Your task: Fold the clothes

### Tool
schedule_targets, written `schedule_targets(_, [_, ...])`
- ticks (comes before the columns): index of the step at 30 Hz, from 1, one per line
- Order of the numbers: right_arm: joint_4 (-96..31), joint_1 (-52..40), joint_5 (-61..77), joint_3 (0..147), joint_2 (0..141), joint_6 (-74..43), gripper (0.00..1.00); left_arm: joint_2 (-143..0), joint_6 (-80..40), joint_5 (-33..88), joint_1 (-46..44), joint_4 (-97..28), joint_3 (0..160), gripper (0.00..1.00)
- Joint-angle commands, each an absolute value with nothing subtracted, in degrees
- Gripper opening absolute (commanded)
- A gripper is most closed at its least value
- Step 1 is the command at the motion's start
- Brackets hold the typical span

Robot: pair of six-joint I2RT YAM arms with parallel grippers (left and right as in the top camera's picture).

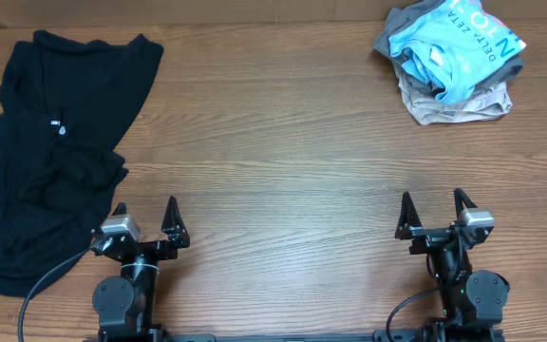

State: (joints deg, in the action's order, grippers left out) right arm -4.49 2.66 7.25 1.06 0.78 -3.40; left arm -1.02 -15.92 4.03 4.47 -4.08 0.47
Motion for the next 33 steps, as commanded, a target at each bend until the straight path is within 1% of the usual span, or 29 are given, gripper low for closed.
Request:
schedule_targets(1, [-4.2, 3.1, 7.3, 0.4, 0.2, -3.7, 1.00, -0.6, -14.6, 3.2, 4.0, -4.2, 0.3, 1.00])
schedule_targets(30, [-4.2, 3.1, 7.3, 0.4, 0.2, -3.7, 1.00, -0.6, -14.5, 3.2, 4.0, -4.2, 0.3, 1.00])
schedule_targets(33, [-4.2, 3.1, 7.3, 0.4, 0.2, -3.7, 1.00, -0.6, -11.7, 0.8, 4.0, -4.4, 0.3, 1.00])
